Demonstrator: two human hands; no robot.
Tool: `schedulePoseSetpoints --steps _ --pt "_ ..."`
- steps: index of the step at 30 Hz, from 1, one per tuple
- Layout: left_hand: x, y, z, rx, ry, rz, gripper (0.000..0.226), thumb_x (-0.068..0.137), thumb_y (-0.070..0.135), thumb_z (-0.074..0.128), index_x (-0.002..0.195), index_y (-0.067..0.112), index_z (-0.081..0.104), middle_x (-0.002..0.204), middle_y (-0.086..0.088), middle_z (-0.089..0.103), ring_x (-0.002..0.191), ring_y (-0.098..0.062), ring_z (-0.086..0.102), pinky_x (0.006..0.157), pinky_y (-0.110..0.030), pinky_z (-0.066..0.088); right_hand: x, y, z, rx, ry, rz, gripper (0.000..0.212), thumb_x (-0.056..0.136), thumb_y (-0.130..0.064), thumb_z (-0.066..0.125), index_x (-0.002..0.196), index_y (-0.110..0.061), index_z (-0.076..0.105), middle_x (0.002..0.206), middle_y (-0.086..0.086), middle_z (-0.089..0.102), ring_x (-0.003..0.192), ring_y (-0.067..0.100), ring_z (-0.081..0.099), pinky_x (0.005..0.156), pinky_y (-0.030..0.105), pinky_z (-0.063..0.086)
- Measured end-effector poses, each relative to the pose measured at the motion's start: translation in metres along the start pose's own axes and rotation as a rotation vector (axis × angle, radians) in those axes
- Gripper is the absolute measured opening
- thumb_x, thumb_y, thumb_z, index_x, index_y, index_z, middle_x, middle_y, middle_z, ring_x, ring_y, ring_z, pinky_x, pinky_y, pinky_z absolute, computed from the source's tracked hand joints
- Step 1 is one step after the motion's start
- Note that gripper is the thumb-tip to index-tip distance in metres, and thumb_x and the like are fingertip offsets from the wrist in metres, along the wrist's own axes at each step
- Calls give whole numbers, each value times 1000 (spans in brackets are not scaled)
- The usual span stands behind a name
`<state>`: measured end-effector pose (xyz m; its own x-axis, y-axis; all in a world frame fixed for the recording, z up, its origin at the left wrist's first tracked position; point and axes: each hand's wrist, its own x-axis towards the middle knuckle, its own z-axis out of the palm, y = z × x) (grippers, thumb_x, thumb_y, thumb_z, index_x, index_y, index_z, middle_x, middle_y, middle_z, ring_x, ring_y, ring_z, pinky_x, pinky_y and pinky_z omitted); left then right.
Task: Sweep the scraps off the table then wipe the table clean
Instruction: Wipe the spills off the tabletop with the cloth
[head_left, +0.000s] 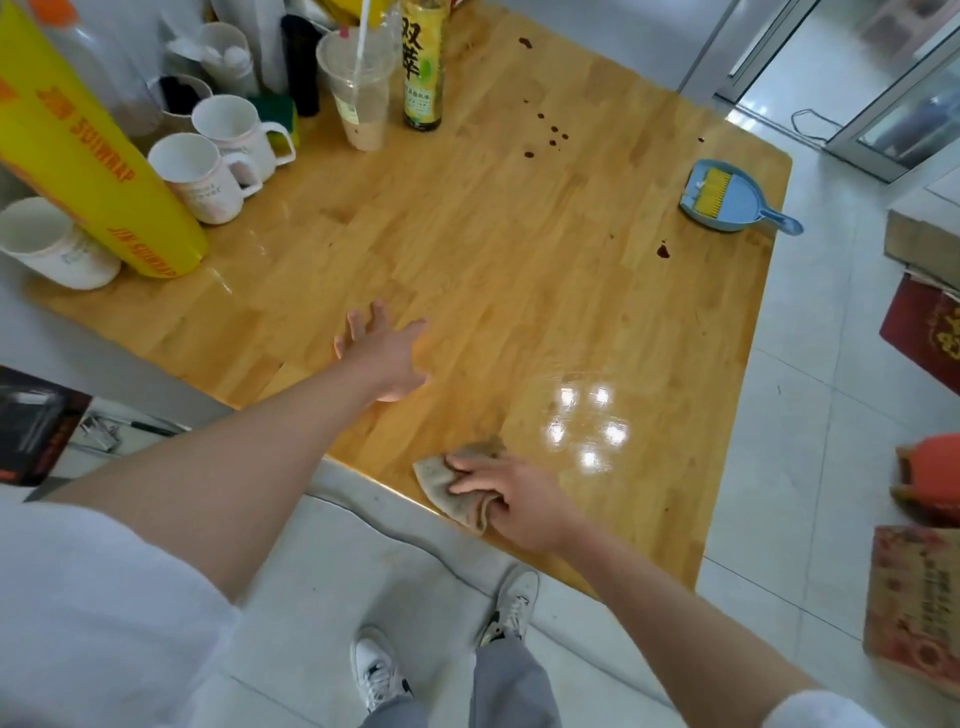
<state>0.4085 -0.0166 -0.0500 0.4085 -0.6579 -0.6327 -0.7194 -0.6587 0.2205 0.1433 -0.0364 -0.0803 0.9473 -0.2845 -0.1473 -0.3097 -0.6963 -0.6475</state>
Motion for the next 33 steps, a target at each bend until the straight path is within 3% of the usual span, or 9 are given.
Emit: schedulePoseSetpoints --steps 2,7,10,15,18,22,24,29,33 --pt "0 1 0 -7 -6 -4 80 97 48 57 157 45 5 163 -9 -26 149 -44 -16 121 -60 8 -16 40 -41 65 77 193 41 80 -1 55 101 -27 77 127 -20 65 109 8 66 93 25 52" --pt "2 2 0 4 -18 -13 80 97 46 58 157 45 4 163 -8 -27 149 -44 -17 121 -60 9 -49 112 -107 188 926 1228 39 89 -8 43 105 -28 72 109 0 70 109 29 62 92 36 48" --pt "5 1 -1 20 -18 -21 81 96 47 59 156 45 5 163 -9 -26 149 -45 -15 120 -60 11 -19 74 -65 226 867 976 42 86 -2 48 102 -31 72 124 -9 67 118 20 59 98 29 44" --pt "8 2 -1 39 -23 -34 83 93 51 61 156 44 7 164 -8 -25 149 -46 -13 119 -62 15 -52 20 -2 -43 -19 1 41 82 -22 44 110 -39 70 135 -30 56 106 0 56 83 24 51" --pt "10 0 0 58 -13 -45 85 93 55 60 156 45 4 164 -7 -24 150 -45 -12 119 -62 16 -80 72 -52 85 167 325 40 84 -11 52 106 -35 75 129 -37 55 106 -6 57 84 18 53" --pt "2 1 4 91 9 -71 82 94 59 55 154 51 1 165 -6 -20 150 -47 -8 120 -61 16 -101 108 -87 166 827 1058 37 90 -6 51 106 -30 73 116 -12 67 111 24 62 77 24 39" --pt "-5 6 8 143 70 -92 77 95 59 52 155 49 4 166 -8 -12 149 -48 -2 119 -59 18 -92 76 -58 218 769 944 39 91 -10 51 115 -34 69 114 -23 59 110 16 61 82 25 43" --pt "-32 42 37 221 280 -8 68 99 42 53 156 41 17 166 -12 5 150 -44 7 120 -55 19 -131 30 6 55 46 204 42 78 -13 56 106 -38 75 128 -41 54 102 1 58 81 7 41" --pt "-52 76 69 179 202 92 80 90 61 57 156 44 16 166 -9 5 150 -44 6 119 -53 23 -160 93 -58 179 468 746 37 85 -1 59 100 -29 79 117 -24 67 110 11 64 90 23 48"
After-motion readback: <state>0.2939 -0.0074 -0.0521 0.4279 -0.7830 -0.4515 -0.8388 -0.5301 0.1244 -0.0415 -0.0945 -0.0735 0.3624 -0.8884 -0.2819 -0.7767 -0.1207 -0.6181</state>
